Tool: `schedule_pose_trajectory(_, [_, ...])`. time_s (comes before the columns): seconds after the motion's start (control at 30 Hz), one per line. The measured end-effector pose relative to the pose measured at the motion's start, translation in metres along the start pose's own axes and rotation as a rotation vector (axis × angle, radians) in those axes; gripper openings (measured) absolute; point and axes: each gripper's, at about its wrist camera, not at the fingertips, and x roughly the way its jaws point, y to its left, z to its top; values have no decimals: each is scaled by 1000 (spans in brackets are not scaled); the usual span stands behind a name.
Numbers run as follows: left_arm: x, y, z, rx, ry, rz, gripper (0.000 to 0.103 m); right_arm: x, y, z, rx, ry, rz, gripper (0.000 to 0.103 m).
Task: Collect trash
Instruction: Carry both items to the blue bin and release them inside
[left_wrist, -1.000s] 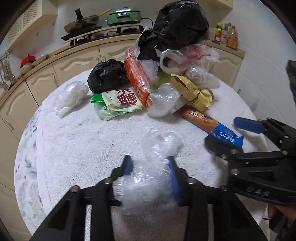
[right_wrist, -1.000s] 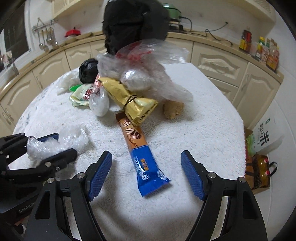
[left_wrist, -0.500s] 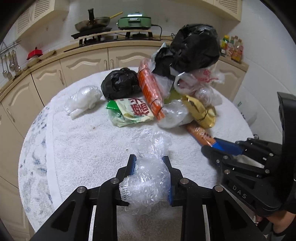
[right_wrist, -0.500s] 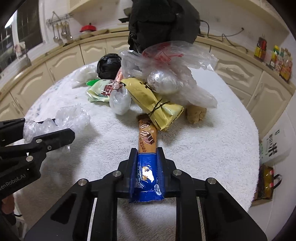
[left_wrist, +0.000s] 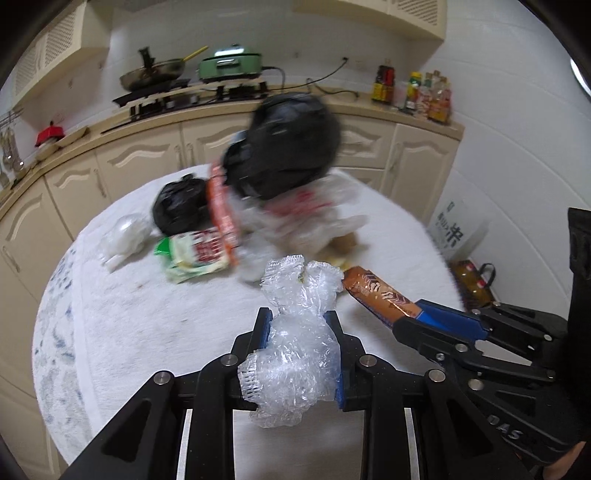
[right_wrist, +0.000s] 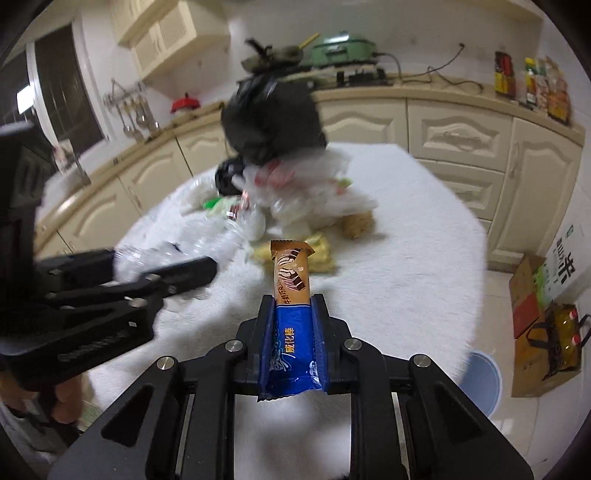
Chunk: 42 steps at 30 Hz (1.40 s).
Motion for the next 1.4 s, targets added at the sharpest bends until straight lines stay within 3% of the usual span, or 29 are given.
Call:
schedule_pose_trajectory(0.2, [6,-53,15,67,3,-46,24,-44,-34,-4,48,-81,-41,19])
schedule_pose_trajectory(0.47, [59,-158,53,176,60,-180,24,-89,-132,-28,202,-137,-189,19])
schedule_pose_trajectory(0.7, [147,-253,79,295,154,-213,24,-101,-224,-49,340,-131,-303,19])
schedule_pose_trajectory(0.97, [260,-316,106,331,282,-202,28,-73,-302,-74,456,-57,-340,19])
schedule_pose_trajectory(1.07, [296,-330,114,329,309,-186,33,-61,-320,-83,486,-30,-337,19])
schedule_pose_trajectory(1.13, [313,-335,117,323,331,-183,42,-52,-329,-87,496,-12,-334,19])
schedule_pose_trajectory(1.2, [324,-336,117,315,337,-167,63,-44,-334,-92,505,3,-329,19])
schedule_pose_trajectory(1.4, [342,-350,115,352,294,-72,70,-20,-343,-103,527,44,-310,19])
